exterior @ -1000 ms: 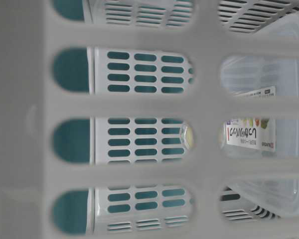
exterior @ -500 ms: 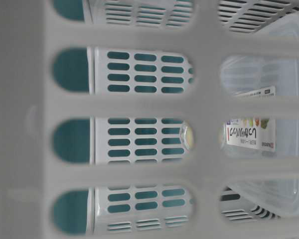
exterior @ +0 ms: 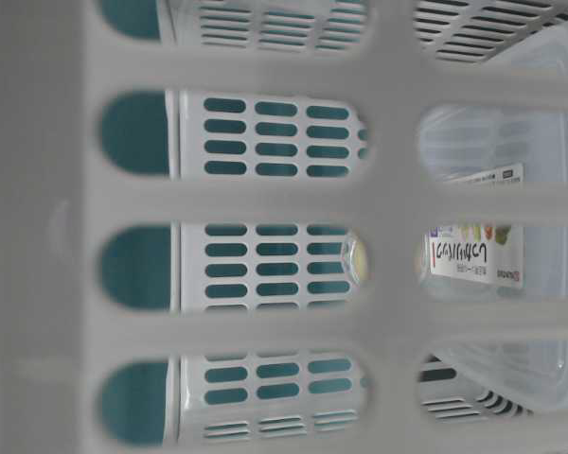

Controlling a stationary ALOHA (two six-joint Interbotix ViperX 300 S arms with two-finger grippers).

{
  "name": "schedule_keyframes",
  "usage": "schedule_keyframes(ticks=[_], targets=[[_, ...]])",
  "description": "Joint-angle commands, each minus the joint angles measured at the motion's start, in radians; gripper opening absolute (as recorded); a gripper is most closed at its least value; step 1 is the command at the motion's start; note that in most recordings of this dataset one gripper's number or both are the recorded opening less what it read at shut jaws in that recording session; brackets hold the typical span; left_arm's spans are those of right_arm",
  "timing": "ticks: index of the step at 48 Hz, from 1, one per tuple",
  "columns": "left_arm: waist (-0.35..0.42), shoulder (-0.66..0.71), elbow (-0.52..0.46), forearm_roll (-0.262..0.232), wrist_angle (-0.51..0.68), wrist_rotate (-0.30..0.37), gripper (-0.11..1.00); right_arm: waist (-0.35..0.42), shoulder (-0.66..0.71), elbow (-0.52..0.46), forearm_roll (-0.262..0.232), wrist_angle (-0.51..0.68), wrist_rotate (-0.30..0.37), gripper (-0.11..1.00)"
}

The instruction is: Pick up the cellophane tape from the shopping basket with the left arm.

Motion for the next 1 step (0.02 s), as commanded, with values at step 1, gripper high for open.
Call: schedule_keyframes(ticks=[1], targets=[[-0.002,-0.014,-0.014,0.002,-0.002,-0.002,0.50,-0.002,0.005,-0.009,0.003,-0.011,0.002,0.72]])
